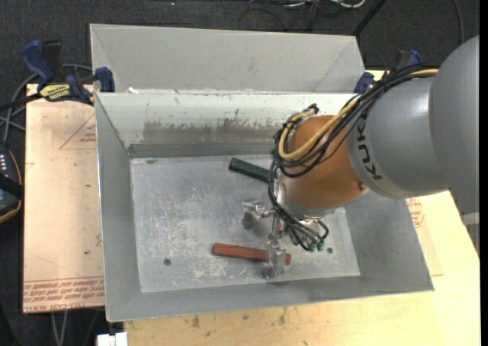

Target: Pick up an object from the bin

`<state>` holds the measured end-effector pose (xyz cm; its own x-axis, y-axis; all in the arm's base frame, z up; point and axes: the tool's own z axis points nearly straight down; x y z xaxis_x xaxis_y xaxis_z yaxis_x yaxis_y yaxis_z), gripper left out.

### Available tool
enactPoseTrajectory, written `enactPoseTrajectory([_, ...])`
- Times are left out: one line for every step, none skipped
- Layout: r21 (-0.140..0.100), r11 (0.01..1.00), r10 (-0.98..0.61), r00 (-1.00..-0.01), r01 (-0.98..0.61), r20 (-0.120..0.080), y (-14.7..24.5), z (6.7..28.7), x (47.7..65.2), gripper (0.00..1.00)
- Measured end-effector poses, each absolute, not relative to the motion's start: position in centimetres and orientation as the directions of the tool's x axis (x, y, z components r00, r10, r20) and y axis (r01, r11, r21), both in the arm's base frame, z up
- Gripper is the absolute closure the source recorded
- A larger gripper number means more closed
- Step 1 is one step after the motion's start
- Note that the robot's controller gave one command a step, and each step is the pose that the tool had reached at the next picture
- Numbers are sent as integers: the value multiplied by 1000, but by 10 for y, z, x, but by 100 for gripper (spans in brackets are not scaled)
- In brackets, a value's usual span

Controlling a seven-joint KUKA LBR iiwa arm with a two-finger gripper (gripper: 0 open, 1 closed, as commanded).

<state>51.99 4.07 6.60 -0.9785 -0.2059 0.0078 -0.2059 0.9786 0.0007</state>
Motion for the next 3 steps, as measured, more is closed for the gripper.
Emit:
enactPoseTrajectory([3,992,-128,-992,-128,-2,75,101,505,0])
enactPoseTrajectory([2,998,-62,-998,-62,-1,72,108,503,0])
enactPoseTrajectory([3,984,180,-984,180,-7,84,71,487,0])
